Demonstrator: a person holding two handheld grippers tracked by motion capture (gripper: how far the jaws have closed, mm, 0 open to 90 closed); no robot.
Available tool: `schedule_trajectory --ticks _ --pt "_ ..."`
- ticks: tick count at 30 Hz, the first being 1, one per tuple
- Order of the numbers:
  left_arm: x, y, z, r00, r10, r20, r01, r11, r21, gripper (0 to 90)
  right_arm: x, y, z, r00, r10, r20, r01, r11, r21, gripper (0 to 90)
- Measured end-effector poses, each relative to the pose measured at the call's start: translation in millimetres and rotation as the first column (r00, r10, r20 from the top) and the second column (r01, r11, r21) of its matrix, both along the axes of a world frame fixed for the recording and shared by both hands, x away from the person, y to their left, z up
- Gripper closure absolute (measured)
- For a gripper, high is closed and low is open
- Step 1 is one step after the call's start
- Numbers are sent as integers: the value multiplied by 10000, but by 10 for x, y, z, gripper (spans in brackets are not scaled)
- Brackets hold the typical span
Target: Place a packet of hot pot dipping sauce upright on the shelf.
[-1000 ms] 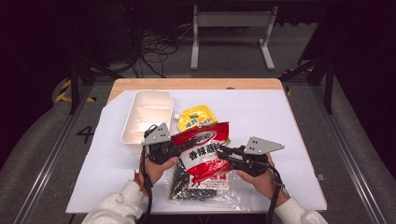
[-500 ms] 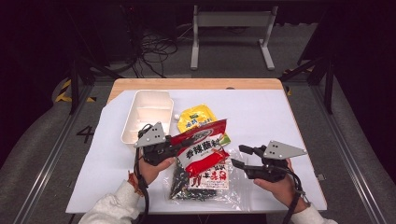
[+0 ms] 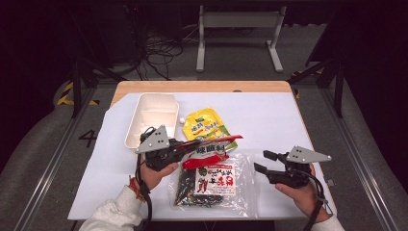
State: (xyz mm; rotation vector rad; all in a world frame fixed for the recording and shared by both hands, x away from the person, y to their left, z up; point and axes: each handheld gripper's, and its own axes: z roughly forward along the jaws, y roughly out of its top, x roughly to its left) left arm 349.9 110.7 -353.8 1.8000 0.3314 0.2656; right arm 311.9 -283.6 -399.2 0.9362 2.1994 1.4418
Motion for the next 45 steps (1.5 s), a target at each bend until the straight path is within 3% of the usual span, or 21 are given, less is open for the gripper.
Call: schedule_trajectory --ticks 4,8,12,14,17,25,27,28,29,31,33,38,39,42,45 --pt "23 63 82 10000 52 80 -51 10000 -30 900 10 0 -27 9999 -15 -117 14 10000 -80 394" --pt "71 171 253 9988 326 359 -330 9994 99 900 33 6 -54 9998 2 -216 -4 9999 -109 392" --pt "227 371 476 9951 776 609 -793 9965 255 900 52 22 -103 9992 105 -388 -111 9998 -154 389" --pt "272 417 517 9931 927 722 -954 9948 345 900 54 30 -107 9990 117 -424 -122 9999 -107 389" --pt "459 579 633 9868 1384 839 -1436 9879 595 900 58 62 -137 9984 254 -499 -266 9994 -224 392" --pt "917 873 795 9705 2178 1038 -2253 9720 664 900 65 68 -156 9979 341 -546 -354 9991 -244 390" --pt "1051 938 807 9665 2375 975 -2452 9665 760 900 71 44 -164 9979 314 -573 -327 9992 -228 396" --pt "1051 938 807 9665 2375 975 -2452 9665 760 900 70 33 -169 9978 289 -593 -302 9993 -203 395" --pt "1156 980 803 9625 2539 951 -2620 9614 847 900 70 21 -173 9978 278 -602 -289 9994 -181 395" --pt "1204 996 800 9613 2584 957 -2673 9588 963 900 69 13 -174 9977 256 -624 -267 9995 -168 396" --pt "1329 1029 770 9556 2795 932 -2893 9500 1172 900 58 -18 -181 9979 118 -634 -126 9998 -123 392" --pt "1456 1074 707 9559 2807 866 -2908 9461 1429 900 36 -45 -227 9964 -24 -844 9 9998 -174 379" --pt "1519 1096 664 9527 2923 838 -3023 9398 1590 900 14 -59 -242 9959 -147 -894 125 9996 -256 374" --pt "1571 1115 612 9556 2864 691 -2940 9425 1588 900 -16 -85 -245 9954 -240 -924 221 9995 -207 374" --pt "1641 1128 553 9509 3025 656 -3094 9353 1719 900 -76 -127 -254 9944 -425 -971 410 9990 -173 372"
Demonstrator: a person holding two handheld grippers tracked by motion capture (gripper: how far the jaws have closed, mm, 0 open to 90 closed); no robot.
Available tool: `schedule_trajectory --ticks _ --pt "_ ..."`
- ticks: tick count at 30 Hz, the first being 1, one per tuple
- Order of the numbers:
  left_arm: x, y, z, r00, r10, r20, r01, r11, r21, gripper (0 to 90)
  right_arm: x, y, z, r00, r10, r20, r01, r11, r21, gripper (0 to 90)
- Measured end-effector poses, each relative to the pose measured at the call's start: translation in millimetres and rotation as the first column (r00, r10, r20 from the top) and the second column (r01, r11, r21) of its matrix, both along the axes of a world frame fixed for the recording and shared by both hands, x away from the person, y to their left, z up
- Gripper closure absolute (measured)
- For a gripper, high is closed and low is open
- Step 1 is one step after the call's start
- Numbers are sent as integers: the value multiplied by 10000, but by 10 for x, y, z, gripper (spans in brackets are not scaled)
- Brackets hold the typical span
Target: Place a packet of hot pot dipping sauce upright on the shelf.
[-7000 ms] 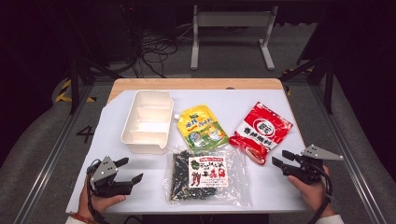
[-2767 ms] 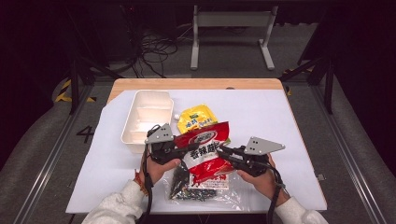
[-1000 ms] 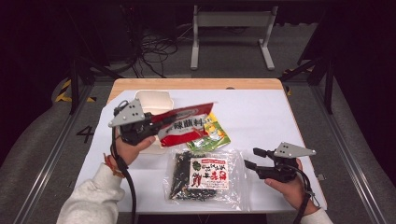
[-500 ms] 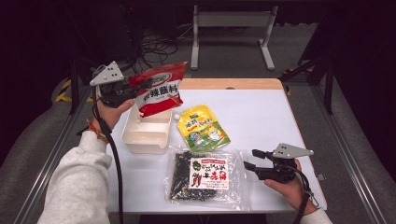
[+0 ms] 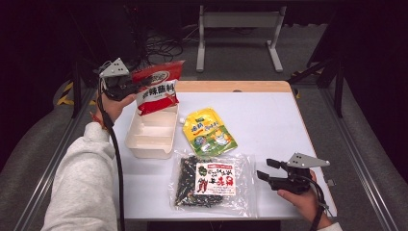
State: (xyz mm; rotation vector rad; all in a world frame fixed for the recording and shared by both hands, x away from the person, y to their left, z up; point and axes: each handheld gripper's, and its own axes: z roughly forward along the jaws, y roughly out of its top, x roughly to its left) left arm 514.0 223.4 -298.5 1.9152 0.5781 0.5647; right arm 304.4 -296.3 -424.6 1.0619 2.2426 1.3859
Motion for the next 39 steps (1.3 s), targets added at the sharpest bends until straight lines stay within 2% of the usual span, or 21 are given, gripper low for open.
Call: schedule_trajectory --ticks 5,7,9,12,15,18,19,21,25,26,28,30,39 --pt "111 -23 -75 9995 225 -199 -219 9993 315 900 -70 -48 -29 9997 -201 -119 201 9998 -32 366" --pt "149 -39 -101 9994 304 -162 -296 9984 477 900 -88 -65 -40 9995 -279 -172 277 9996 -74 364" --pt "196 -60 -127 9997 168 -156 -159 9984 545 900 -116 -90 -47 9990 -381 -219 381 9993 -16 364" --pt "258 -96 -161 9997 -25 -260 37 9990 437 900 -154 -110 -44 9987 -470 -172 470 9989 5 363" --pt "300 -97 -207 9997 77 -231 -68 9994 352 900 -197 -126 -29 9985 -530 -139 531 9985 137 361" --pt "330 -83 -253 9989 259 -401 -245 9991 354 899 -218 -127 -25 9985 -528 -119 530 9984 175 360" --pt "340 -72 -280 9987 114 -499 -110 9999 81 898 -223 -127 -29 9987 -507 -106 509 9986 148 359" --pt "345 -88 -309 9986 140 -517 -142 9999 -28 889 -233 -119 -32 9989 -453 -133 455 9988 153 358" --pt "346 -124 -379 9968 283 -749 -258 9991 345 820 -238 -112 -26 9996 -245 -134 247 9996 161 363" --pt "338 -103 -405 9957 292 -879 -285 9995 95 768 -238 -111 -27 9997 -211 -111 212 9997 99 362" --pt "321 -74 -445 9949 281 -972 -269 9995 140 808 -236 -110 -30 9998 -156 -146 158 9998 130 362" --pt "299 -41 -513 9914 537 -1193 -470 9972 589 763 -235 -105 -35 9998 -131 -170 133 9999 109 360" --pt "217 99 -784 9840 692 -1639 -570 9953 779 822 -235 -88 -44 9997 -44 -241 44 10000 7 358"
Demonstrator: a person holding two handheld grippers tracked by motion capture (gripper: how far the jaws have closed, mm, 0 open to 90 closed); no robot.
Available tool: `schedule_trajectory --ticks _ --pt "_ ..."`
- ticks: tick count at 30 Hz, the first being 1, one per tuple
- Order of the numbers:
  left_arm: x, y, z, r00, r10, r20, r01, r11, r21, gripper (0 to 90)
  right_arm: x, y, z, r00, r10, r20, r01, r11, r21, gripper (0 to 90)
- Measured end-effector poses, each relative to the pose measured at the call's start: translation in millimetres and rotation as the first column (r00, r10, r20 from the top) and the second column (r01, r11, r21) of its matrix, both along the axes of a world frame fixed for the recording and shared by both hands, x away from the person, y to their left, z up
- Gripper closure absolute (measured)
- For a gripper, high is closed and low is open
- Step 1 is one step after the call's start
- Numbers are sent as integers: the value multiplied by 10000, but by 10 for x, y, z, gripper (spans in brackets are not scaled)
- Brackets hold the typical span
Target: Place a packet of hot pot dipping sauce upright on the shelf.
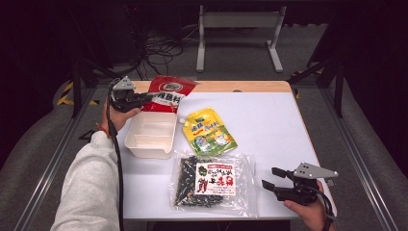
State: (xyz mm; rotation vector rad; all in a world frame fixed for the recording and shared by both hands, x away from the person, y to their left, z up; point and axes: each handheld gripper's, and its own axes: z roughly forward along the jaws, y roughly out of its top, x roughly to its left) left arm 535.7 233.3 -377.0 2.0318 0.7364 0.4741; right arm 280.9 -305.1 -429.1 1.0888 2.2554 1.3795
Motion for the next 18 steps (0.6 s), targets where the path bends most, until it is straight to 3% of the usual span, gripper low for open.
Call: schedule_trajectory --ticks 6,10,18 --pt "69 31 -128 9997 60 -230 -63 9999 -142 839 -19 19 18 9997 -69 216 64 9998 202 365" --pt "73 -21 -153 9997 242 -63 -238 9985 497 889 -3 16 11 9996 -175 215 171 9997 172 368" --pt "70 -14 -229 9999 122 -71 -118 9984 555 897 -31 56 0 9989 -196 414 197 9998 -2 377"
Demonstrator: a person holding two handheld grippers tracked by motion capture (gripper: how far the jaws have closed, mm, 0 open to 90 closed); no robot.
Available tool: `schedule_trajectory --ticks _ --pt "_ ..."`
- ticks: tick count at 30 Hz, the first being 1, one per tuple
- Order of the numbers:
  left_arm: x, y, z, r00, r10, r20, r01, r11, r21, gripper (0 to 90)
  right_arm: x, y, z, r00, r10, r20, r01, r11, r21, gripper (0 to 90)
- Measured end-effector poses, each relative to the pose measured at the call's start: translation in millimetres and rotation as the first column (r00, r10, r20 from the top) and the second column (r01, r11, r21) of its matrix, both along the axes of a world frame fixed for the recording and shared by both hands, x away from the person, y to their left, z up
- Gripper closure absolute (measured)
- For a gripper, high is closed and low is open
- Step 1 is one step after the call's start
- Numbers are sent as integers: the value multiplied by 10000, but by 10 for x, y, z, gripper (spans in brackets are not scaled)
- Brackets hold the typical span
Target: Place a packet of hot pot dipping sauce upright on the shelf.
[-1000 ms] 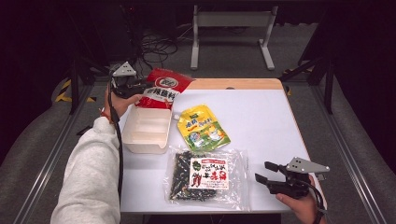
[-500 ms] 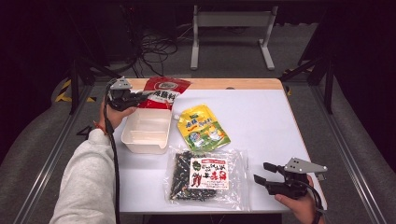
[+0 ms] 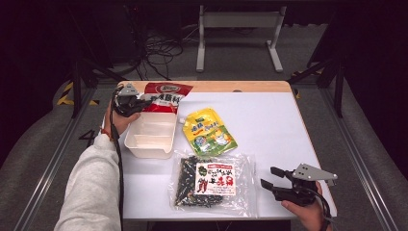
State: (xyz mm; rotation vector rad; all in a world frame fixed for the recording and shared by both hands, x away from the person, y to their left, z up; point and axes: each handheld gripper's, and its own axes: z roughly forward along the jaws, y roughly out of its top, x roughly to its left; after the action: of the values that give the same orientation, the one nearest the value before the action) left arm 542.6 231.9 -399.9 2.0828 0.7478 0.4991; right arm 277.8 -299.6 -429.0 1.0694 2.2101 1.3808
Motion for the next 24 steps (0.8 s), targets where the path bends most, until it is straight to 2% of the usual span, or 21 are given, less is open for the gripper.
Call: schedule_trajectory --ticks 1,4,8,14,19,22,24 --pt "-1 0 -12 10000 24 73 -25 10000 82 897 4 0 -6 10000 -39 -6 39 10000 -42 376" --pt "7 -4 -57 10000 -6 -28 6 9999 154 897 7 -6 -15 9998 -200 18 200 9997 -124 374" --pt "16 -56 -67 10000 -36 -12 37 9978 667 895 14 -23 -27 9991 -413 -3 412 9988 -245 372" --pt "28 -78 -74 10000 -21 -52 26 9963 855 893 33 -57 -33 9982 -596 -34 595 9980 -219 366" --pt "25 -113 -61 10000 22 -7 -20 9925 1225 893 40 -59 -31 9982 -604 -38 603 9978 -278 365" --pt "26 -114 -43 10000 25 -27 -22 9922 1245 886 43 -58 -22 9982 -602 -27 601 9978 -272 363" --pt "20 -103 -28 10000 56 40 -60 9939 1105 867 47 -57 -21 9982 -592 -71 590 9979 -281 361"
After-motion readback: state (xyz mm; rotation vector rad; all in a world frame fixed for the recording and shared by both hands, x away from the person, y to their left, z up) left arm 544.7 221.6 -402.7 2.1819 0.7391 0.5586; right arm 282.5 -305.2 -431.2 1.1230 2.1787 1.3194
